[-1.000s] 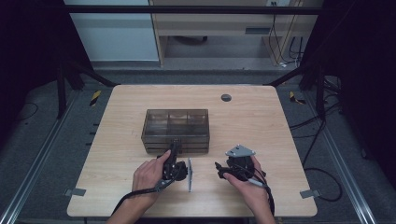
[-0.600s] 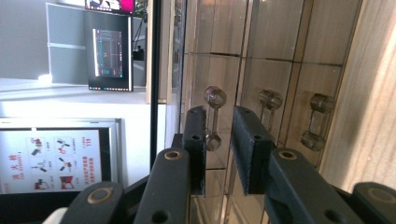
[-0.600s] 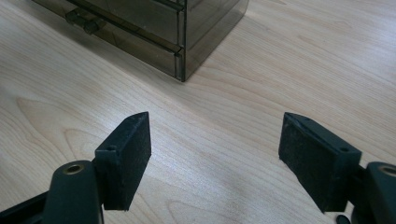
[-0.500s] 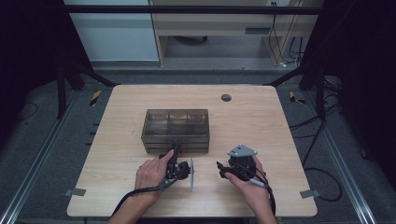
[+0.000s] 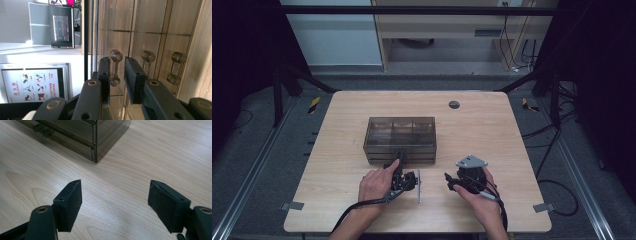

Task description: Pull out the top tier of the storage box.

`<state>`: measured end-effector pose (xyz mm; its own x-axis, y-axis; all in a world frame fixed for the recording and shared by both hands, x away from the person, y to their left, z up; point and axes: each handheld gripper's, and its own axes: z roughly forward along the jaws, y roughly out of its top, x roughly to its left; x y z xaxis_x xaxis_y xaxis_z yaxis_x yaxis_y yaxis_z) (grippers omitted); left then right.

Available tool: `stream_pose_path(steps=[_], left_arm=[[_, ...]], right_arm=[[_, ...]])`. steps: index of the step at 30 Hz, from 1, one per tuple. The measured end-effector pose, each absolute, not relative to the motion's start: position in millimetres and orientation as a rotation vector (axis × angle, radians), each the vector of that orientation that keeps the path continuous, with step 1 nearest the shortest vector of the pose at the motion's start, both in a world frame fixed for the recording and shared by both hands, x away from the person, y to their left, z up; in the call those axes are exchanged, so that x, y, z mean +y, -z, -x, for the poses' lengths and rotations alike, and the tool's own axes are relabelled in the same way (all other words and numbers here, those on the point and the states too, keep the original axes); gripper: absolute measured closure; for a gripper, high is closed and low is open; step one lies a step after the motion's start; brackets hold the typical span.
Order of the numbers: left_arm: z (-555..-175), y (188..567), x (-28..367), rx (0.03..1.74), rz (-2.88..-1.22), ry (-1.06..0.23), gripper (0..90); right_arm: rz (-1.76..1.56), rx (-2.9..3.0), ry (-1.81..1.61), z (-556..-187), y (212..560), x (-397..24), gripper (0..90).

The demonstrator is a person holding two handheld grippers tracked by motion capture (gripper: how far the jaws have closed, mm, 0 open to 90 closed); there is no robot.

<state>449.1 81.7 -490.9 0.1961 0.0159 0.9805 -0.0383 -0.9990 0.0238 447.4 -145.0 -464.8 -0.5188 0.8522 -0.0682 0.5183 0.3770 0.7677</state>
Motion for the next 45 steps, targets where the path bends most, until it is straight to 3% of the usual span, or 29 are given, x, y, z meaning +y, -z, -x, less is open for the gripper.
stream_pose_path(steps=[14,45], left_arm=[[-451,492,81,-0.019,-2.39,-1.981,79.7],[-441,490,83,-0.042,-2.383,-1.988,80.3]], right_arm=[[-1.178,2.185,-0.973,-447,465,-145,29.0],[-1.172,2.201,-0.962,-447,466,-143,29.2]])
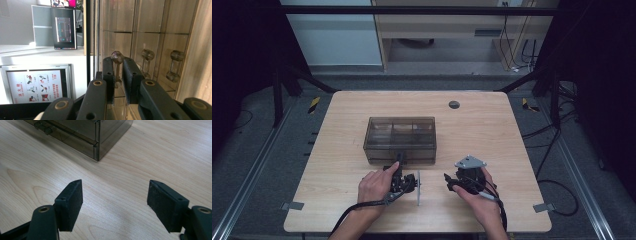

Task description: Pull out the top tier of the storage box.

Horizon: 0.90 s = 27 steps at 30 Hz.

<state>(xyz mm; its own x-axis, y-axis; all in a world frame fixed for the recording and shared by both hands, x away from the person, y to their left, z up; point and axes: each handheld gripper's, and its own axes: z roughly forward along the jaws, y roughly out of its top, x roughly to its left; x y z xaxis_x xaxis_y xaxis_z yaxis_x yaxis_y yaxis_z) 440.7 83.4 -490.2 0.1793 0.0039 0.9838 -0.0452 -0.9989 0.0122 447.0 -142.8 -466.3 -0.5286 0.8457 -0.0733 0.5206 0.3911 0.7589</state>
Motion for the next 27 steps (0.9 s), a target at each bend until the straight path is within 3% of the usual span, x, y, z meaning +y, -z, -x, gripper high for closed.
stream_pose_path(steps=[27], left_arm=[[-417,489,86,-0.022,-2.38,-1.955,77.3]], right_arm=[[-1.149,2.22,-0.962,-447,467,-139,28.1]])
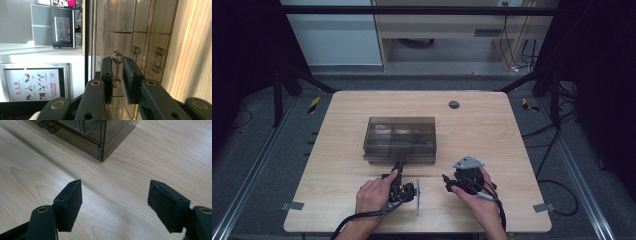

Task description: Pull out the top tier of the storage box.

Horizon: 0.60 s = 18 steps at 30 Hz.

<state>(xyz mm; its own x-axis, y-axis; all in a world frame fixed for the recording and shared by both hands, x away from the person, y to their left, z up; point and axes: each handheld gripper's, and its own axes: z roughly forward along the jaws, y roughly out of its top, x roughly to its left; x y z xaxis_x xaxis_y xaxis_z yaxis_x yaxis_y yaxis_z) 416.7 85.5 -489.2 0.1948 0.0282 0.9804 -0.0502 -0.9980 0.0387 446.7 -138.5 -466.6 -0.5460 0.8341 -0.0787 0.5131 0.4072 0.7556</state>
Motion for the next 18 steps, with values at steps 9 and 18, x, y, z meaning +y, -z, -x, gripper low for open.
stream_pose_path(steps=[9,18], left_arm=[[-417,489,85,-0.018,-2.375,-1.95,73.8],[-415,479,93,0.102,-2.386,-1.795,59.0]], right_arm=[[-1.148,2.221,-0.959,-447,467,-139,28.0],[-1.149,2.223,-0.959,-446,467,-139,26.4]])
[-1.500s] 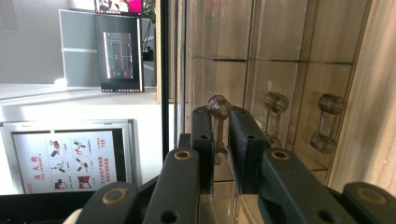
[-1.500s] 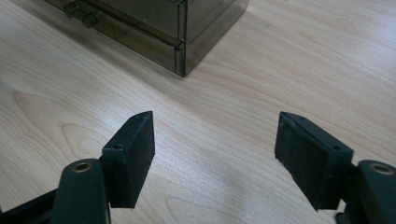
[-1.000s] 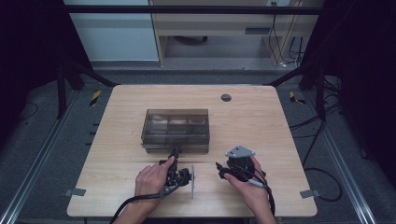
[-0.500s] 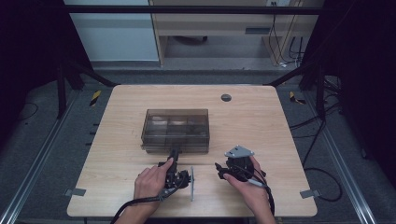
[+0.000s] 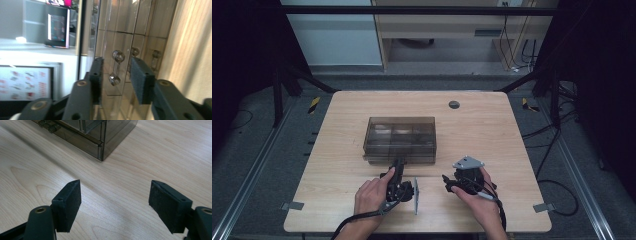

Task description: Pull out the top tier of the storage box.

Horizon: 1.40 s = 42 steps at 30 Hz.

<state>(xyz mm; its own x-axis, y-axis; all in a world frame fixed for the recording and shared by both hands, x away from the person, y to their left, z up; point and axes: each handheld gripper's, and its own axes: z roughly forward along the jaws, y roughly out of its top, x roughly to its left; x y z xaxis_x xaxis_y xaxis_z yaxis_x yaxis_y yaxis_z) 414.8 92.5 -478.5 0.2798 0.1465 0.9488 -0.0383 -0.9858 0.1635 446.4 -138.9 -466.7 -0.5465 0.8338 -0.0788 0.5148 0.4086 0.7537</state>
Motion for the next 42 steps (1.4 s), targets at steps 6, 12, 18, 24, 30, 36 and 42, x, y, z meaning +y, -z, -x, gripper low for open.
stream_pose_path(steps=[6,12,18,24,30,36,42], left_arm=[[-414,457,116,0.288,-2.362,-1.558,44.1],[-417,440,154,0.359,-2.344,-1.319,31.5],[-421,423,191,0.413,-2.315,-1.068,24.5],[-433,404,219,0.453,-2.336,-0.877,22.3],[-451,387,241,0.421,-2.367,-0.821,18.2],[-471,380,249,0.434,-2.349,-0.69,23.1],[-485,373,250,0.406,-2.382,-0.644,29.0]], right_arm=[[-1.136,2.238,-0.96,-445,467,-137,26.5],[-1.085,2.302,-0.915,-445,465,-132,26.6],[-1.013,2.375,-0.852,-452,449,-129,23.6],[-0.915,2.484,-0.783,-464,433,-121,20.0],[-0.825,2.565,-0.753,-481,410,-117,26.5],[-0.785,2.607,-0.736,-490,399,-123,38.3],[-0.762,2.632,-0.728,-496,392,-125,49.0]])
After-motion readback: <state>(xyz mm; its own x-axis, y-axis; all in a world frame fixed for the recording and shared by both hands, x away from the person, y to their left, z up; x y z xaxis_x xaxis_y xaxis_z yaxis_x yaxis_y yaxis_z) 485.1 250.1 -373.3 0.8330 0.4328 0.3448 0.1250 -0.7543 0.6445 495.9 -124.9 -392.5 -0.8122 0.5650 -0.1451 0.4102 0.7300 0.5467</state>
